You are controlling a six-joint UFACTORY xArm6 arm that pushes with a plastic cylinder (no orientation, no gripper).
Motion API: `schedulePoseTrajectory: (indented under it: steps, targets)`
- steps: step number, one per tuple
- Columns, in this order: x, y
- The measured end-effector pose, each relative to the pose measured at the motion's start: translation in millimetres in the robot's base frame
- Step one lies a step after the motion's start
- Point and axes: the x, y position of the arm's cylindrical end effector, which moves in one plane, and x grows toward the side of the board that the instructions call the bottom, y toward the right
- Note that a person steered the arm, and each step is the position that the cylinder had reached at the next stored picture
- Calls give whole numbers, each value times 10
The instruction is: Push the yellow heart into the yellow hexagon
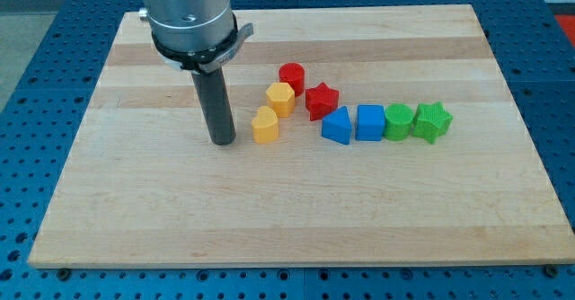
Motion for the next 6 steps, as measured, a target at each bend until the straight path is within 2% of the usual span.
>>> schedulePoseTrajectory:
  steps: [2, 4, 6]
  targets:
    - [37, 154]
    - [4, 598]
    - [29, 630]
